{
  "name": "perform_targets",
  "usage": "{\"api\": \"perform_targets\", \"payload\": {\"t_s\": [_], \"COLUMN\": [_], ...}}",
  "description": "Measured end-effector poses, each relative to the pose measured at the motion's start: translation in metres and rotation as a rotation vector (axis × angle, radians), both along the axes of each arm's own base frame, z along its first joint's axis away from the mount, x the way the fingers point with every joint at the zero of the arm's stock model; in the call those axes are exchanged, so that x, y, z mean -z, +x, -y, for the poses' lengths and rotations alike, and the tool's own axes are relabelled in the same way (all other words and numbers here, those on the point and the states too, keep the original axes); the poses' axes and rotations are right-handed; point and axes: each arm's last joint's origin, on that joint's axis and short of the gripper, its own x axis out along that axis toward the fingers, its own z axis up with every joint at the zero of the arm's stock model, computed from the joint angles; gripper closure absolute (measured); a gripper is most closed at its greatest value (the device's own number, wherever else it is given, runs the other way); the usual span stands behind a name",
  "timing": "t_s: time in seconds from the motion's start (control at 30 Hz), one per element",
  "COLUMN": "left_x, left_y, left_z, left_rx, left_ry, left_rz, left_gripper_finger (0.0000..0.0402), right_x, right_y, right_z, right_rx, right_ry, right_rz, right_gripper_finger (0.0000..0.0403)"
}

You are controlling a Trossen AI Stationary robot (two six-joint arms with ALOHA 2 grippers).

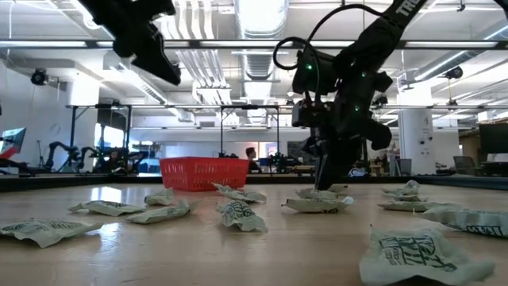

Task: Pick and place Stevia / Truvia into bins
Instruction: Put the white stevia packet into the red bin

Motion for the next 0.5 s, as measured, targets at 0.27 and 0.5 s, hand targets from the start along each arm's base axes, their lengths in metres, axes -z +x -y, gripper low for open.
{"api": "perform_targets", "payload": {"t_s": [0.27,0.5], "left_x": [-0.001,0.016], "left_y": [-0.002,0.011], "left_z": [0.018,0.031], "left_rx": [0.092,0.235], "left_ry": [-0.042,-0.212], "left_rz": [0.017,-0.065], "left_gripper_finger": [0.0246,0.0246], "right_x": [-0.023,-0.049], "right_y": [0.015,0.034], "right_z": [-0.003,-0.001], "right_rx": [-0.106,-0.249], "right_ry": [-0.067,-0.222], "right_rz": [0.111,0.362], "right_gripper_finger": [0.0394,0.0394]}}
